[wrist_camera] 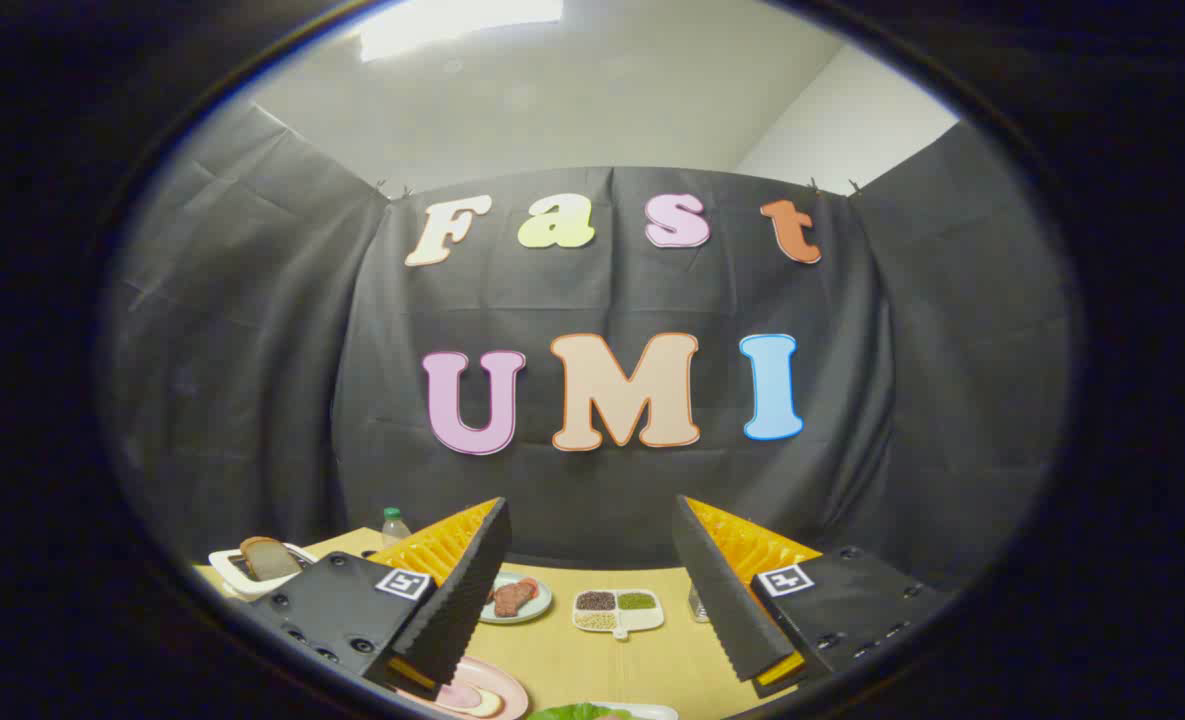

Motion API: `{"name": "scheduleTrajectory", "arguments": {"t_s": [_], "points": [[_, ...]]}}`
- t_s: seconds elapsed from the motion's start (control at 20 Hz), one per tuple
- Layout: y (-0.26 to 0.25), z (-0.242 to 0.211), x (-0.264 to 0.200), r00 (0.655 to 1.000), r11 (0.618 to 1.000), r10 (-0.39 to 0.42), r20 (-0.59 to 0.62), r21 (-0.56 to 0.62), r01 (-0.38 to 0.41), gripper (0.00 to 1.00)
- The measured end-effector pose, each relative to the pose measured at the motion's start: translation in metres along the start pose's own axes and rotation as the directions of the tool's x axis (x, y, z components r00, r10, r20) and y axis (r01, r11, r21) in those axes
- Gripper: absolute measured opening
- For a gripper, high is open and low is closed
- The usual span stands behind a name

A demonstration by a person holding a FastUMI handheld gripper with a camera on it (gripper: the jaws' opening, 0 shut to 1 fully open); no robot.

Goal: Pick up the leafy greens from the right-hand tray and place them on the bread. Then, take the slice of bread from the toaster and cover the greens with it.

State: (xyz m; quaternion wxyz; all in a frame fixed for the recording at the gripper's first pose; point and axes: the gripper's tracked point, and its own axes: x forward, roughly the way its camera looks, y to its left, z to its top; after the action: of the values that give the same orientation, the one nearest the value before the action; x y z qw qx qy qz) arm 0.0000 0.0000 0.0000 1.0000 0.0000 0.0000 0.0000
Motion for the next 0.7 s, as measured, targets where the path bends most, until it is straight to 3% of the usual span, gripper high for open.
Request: {"name": "scheduleTrajectory", "arguments": {"t_s": [0.7], "points": [[-0.012, -0.008, 0.005, 0.999, 0.999, 0.032, -0.021, 0.013, -0.032, 1.00]]}}
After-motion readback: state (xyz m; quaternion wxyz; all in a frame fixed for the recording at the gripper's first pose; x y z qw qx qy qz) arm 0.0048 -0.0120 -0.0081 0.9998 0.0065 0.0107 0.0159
